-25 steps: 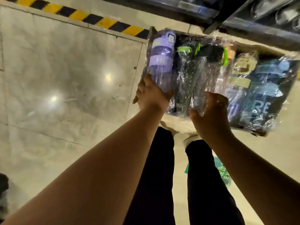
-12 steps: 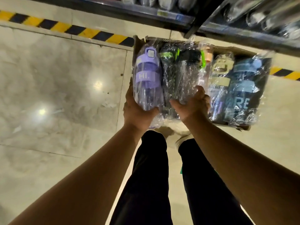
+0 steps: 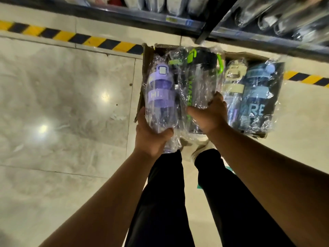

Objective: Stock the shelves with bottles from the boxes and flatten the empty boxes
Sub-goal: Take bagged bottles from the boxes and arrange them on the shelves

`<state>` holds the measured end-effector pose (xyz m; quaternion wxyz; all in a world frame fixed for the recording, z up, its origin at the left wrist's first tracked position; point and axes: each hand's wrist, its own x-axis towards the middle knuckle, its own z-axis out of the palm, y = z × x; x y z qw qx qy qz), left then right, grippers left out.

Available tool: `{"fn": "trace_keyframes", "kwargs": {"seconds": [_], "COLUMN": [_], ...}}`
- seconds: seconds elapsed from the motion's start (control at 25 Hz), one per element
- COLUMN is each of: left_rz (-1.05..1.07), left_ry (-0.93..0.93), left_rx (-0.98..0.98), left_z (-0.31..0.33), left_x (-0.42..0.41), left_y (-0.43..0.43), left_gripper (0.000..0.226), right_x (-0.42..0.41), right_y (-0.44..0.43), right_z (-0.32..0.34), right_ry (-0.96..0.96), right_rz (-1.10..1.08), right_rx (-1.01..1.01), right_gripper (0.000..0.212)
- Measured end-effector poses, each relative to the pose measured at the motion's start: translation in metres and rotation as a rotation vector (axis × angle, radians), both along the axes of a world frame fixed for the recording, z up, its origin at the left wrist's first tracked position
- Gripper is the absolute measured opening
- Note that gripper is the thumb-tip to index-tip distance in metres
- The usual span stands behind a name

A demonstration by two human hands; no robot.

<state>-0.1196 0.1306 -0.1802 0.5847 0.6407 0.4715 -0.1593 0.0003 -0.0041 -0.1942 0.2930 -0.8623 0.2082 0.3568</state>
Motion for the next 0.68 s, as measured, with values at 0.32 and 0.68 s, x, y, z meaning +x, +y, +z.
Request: {"fn": "trace_keyframes", "kwargs": {"seconds": [0.32,0.68], "left_rz": [-0.154,-0.384], "left_ry": [-0.257,-0.492], "left_rx": [-0.235,-0.356], "left_z": [0.185,0.407], "left_x": [0.058,0.107], "left_y": [0.017,-0.042], "left_gripper": [0.067,0.076], "right_x": [0.023,0.007], "right_y": [-0.032,-0.1], "right_z": [0.205,0.447], "right_ry": [-0.055,-0.411], "right_rz": [-0.318,-0.429], "right_rx": [0.461,0.715], "right_gripper": [0.064,0.051]}}
